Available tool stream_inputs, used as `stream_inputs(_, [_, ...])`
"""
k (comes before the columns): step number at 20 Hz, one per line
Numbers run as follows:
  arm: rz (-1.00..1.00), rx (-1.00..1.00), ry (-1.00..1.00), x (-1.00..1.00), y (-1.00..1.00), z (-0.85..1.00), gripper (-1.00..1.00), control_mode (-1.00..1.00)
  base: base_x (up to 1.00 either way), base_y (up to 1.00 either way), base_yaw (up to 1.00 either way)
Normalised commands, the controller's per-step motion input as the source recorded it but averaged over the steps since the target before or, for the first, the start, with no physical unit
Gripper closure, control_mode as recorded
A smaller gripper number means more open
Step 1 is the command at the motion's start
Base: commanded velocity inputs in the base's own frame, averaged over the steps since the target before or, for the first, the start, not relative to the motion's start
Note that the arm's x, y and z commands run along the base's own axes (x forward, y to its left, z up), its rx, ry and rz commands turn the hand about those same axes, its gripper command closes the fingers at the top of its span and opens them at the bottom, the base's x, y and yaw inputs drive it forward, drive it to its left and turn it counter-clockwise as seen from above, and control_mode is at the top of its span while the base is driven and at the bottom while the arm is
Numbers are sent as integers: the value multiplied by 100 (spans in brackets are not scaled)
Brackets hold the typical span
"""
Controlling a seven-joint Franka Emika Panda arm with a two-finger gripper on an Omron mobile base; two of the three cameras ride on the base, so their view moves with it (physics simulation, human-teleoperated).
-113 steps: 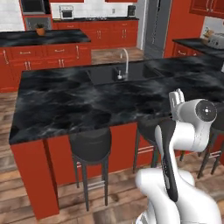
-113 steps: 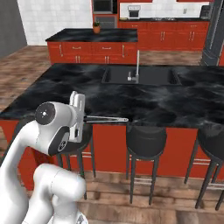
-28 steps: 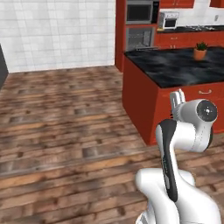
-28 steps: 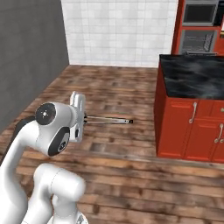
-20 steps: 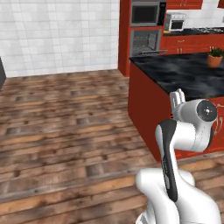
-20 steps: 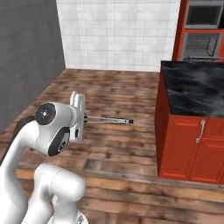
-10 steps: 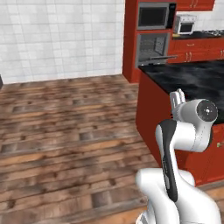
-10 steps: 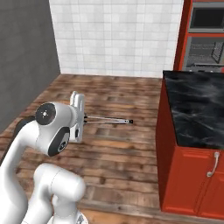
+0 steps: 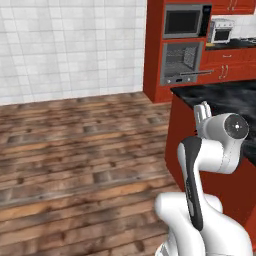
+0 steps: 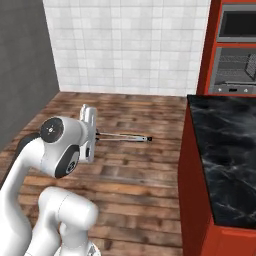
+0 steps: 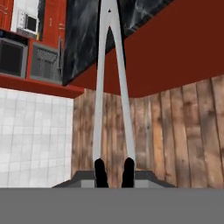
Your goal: Pick up the tongs from the counter and place them near the plate next to the oven.
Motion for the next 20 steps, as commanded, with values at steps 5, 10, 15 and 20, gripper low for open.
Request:
stream_inputs(5, [0, 0, 0, 0, 0, 0, 100, 100, 100, 40, -8])
stream_inputs(10, [0, 0, 0, 0, 0, 0, 100, 100, 100, 35, -10])
stream_inputs(15, [0, 0, 0, 0, 0, 0, 100, 100, 100, 30, -13])
stream_inputs(20, [0, 0, 0, 0, 0, 0, 100, 100, 100, 33, -21])
